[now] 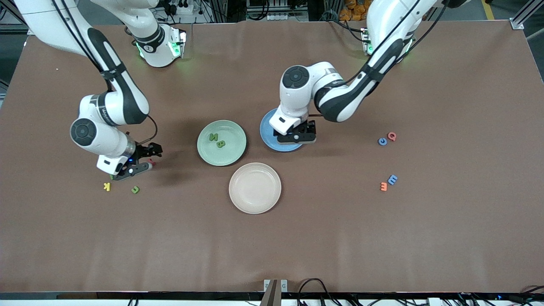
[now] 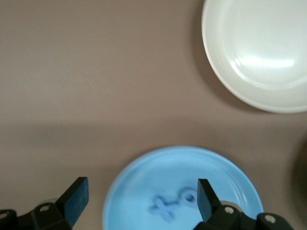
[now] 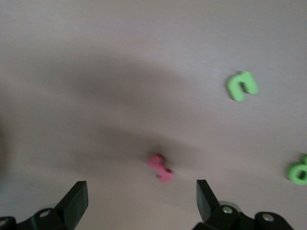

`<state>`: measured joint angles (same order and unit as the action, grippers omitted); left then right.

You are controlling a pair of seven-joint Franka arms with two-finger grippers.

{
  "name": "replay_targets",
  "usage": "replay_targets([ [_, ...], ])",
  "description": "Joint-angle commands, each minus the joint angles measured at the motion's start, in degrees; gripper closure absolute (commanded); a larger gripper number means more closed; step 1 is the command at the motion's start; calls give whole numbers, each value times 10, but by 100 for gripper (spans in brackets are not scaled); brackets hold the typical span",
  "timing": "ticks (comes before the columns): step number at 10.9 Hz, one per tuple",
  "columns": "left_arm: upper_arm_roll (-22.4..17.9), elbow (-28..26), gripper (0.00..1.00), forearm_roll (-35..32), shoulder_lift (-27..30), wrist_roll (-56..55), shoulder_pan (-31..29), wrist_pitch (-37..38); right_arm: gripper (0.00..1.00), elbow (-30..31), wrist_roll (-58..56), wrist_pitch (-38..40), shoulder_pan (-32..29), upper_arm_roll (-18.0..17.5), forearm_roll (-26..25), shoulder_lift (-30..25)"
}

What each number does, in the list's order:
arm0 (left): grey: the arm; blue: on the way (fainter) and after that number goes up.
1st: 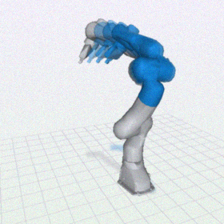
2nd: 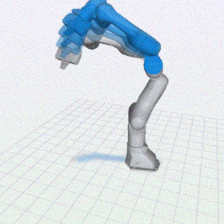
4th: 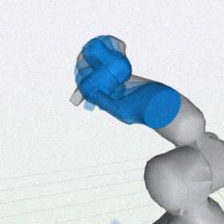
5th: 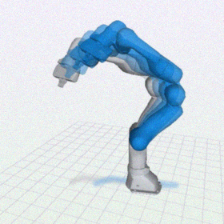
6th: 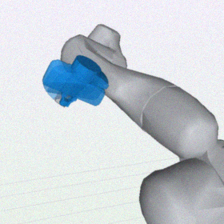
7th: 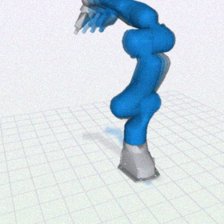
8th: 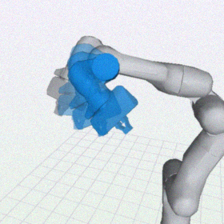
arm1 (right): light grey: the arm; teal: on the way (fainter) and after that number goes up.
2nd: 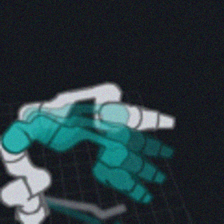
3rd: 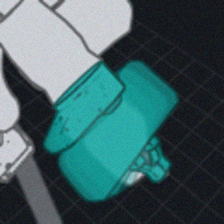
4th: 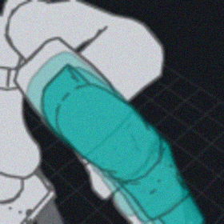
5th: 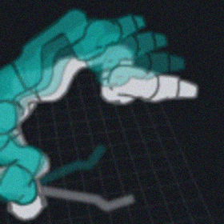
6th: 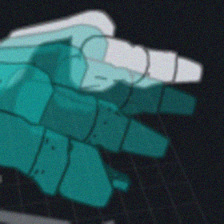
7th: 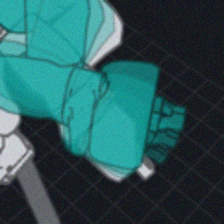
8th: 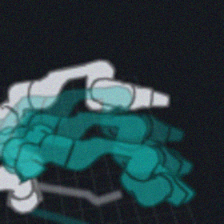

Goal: Sort letters by color into matching plates
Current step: 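Move the left gripper to the blue letters while the right gripper reaches green letters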

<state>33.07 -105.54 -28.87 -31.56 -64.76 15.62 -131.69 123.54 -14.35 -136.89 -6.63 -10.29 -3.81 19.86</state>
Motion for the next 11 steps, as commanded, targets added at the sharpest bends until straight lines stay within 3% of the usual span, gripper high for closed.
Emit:
replay_targets([
  [1,3,-7,0,12,47,76,-49,25,0,-1,-15,7,-50,-8,-37,-4],
  [3,6,-8,0,15,52,168,-93,28,0,-2,-16,7,-81,-7,-75,-2],
  [7,44,-12,0,15,50,367,-214,28,0,-30,-18,7,-131,-5,-82,5],
  [9,43,-13,0,14,46,414,-244,28,0,-45,-9,5,-138,9,-66,11],
  [11,43,-15,0,13,35,499,-279,27,0,-57,-8,0,-138,19,-13,25],
])
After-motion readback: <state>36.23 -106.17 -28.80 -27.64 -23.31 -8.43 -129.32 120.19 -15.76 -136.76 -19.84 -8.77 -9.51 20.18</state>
